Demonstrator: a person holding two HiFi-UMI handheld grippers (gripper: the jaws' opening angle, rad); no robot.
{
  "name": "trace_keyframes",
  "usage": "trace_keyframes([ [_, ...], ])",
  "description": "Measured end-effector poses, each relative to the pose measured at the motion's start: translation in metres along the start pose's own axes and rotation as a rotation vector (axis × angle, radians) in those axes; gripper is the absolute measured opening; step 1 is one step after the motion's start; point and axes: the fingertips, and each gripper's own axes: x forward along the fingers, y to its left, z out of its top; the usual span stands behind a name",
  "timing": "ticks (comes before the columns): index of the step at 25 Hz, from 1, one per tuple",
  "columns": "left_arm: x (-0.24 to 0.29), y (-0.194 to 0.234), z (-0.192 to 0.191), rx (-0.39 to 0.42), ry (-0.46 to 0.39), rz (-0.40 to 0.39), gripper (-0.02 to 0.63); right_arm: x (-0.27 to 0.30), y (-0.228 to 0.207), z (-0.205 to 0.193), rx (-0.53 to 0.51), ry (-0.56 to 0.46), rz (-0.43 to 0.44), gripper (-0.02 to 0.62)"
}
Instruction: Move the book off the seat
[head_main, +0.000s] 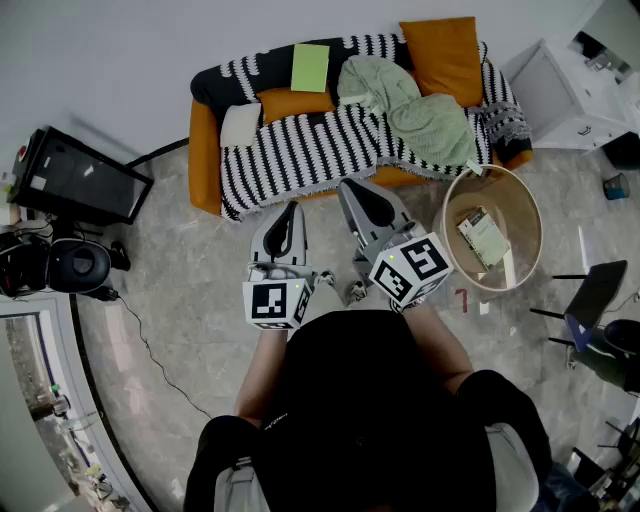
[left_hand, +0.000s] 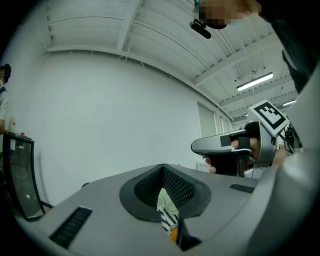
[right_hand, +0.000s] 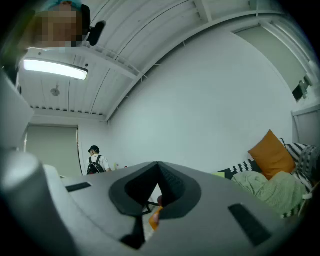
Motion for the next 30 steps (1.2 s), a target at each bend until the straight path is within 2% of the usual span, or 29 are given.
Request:
trace_keyframes([
  [7,0.005,-0.027,0.005,0.013,-0.006,0.007,0.009,-0.019,-0.010,0.014,-0.012,-0.011,0.022,0.014],
  [16,0.010,-0.036,0.004,0.021,0.008,0.021,0.009,-0.024,-0.013,0.017,-0.015,-0.009,0.059,0.014],
  [30,0.049,-0.046,-0.003,0.015,0.019,-0.055,0.011,-0.010,-0.049,0.022,0.011,-0.014,-0.002,0.014],
])
